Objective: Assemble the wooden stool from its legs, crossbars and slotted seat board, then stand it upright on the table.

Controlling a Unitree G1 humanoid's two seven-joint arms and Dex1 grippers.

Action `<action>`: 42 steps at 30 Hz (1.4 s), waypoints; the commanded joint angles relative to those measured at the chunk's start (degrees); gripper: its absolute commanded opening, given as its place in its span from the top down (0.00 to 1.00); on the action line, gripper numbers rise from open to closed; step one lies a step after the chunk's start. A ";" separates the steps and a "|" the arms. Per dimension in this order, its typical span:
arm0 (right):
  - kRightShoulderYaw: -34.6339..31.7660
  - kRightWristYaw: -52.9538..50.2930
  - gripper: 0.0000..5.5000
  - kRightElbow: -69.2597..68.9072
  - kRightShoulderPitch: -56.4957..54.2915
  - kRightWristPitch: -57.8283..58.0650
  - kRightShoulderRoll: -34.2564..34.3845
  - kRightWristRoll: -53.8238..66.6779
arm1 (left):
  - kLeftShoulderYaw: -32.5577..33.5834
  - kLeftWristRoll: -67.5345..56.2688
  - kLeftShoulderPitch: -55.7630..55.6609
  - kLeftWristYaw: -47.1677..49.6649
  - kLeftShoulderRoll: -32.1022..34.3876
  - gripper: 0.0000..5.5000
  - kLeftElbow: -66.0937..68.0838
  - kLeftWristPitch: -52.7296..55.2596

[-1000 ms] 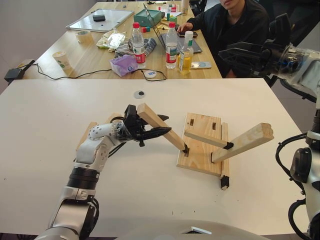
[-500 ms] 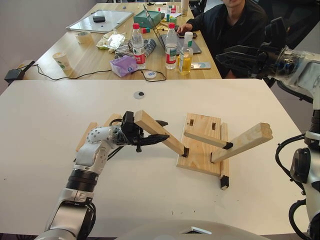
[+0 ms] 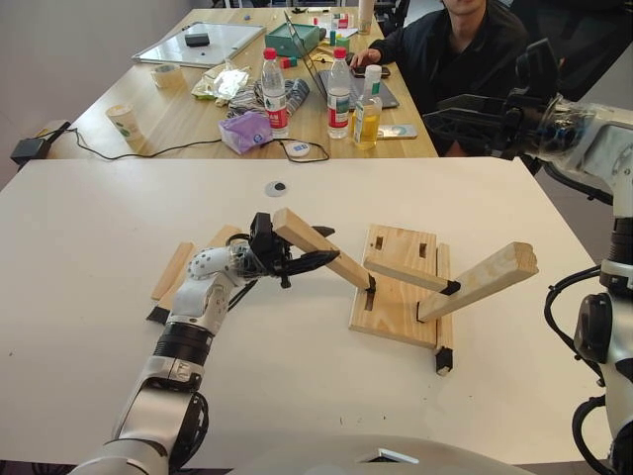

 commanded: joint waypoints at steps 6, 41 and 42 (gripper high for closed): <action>0.14 -0.39 0.34 -0.31 -0.24 -0.25 0.26 -0.53 | -6.09 5.17 8.33 -4.06 6.22 0.63 -4.44 6.60; -3.57 -4.47 0.34 -6.71 6.04 1.90 -0.05 2.32 | -22.85 16.82 1.27 4.14 21.05 0.63 -20.71 23.57; -3.90 -4.83 0.34 -7.31 6.52 2.10 0.10 2.48 | -23.38 16.07 0.49 4.43 21.49 0.63 -20.97 25.48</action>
